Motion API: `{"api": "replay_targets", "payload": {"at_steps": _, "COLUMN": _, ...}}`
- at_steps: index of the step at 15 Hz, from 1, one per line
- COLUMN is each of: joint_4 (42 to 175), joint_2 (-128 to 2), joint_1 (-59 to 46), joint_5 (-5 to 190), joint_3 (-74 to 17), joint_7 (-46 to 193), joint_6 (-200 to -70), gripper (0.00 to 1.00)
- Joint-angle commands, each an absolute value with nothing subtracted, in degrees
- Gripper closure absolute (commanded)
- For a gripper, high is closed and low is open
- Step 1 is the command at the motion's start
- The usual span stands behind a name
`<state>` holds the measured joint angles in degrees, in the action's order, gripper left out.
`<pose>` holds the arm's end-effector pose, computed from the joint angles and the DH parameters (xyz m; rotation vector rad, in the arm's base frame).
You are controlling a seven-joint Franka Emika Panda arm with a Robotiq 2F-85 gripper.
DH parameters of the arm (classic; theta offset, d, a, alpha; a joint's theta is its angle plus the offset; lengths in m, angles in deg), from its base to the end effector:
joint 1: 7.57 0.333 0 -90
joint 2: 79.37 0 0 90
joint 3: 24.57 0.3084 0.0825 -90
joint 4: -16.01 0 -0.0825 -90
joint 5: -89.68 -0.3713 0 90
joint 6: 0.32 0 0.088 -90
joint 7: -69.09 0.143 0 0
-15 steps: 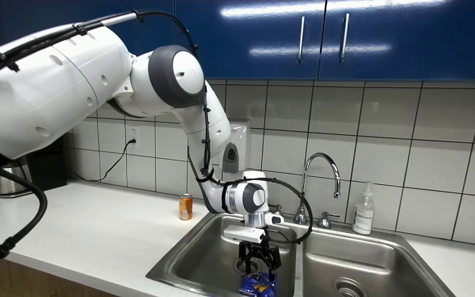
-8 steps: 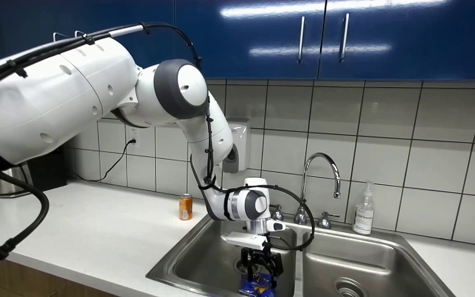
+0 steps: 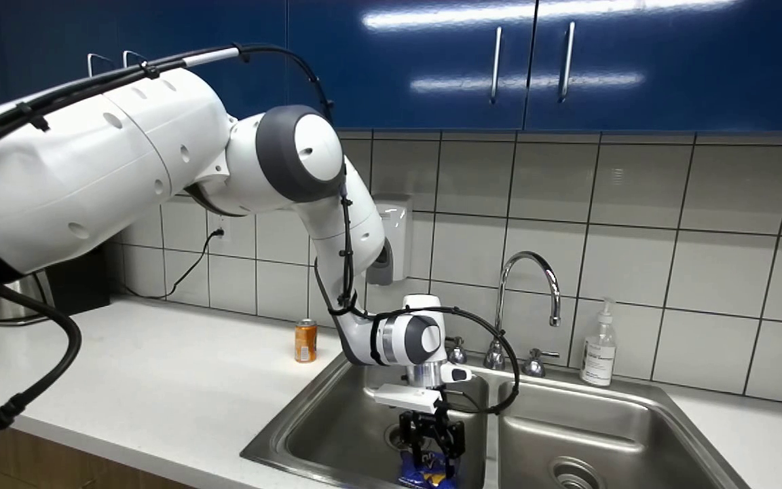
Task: Remove the blue Doritos from the sink and put it on the counter
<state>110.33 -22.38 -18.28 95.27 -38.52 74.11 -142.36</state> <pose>0.5689 -0.2625 0.0063 2.8498 -0.4930 -0.2692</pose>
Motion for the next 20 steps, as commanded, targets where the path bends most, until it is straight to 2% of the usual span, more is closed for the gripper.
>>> {"api": "replay_targets", "payload": {"at_steps": 1, "joint_4": 108.54, "joint_2": -21.25, "joint_1": -18.69, "joint_5": 94.69, "joint_3": -38.40, "joint_7": 74.60, "joint_6": -140.98, "gripper": 0.51}}
{"api": "replay_targets", "payload": {"at_steps": 6, "joint_4": 108.53, "joint_2": -21.20, "joint_1": -18.62, "joint_5": 94.76, "joint_3": -38.53, "joint_7": 74.71, "joint_6": -141.05, "gripper": 0.89}}
{"api": "replay_targets", "payload": {"at_steps": 8, "joint_4": 108.44, "joint_2": -21.30, "joint_1": -18.57, "joint_5": 94.81, "joint_3": -38.57, "joint_7": 74.71, "joint_6": -141.07, "gripper": 1.00}}
{"api": "replay_targets", "payload": {"at_steps": 20, "joint_4": 110.93, "joint_2": -24.76, "joint_1": -18.28, "joint_5": 94.73, "joint_3": -38.12, "joint_7": 73.93, "joint_6": -142.01, "gripper": 0.99}}
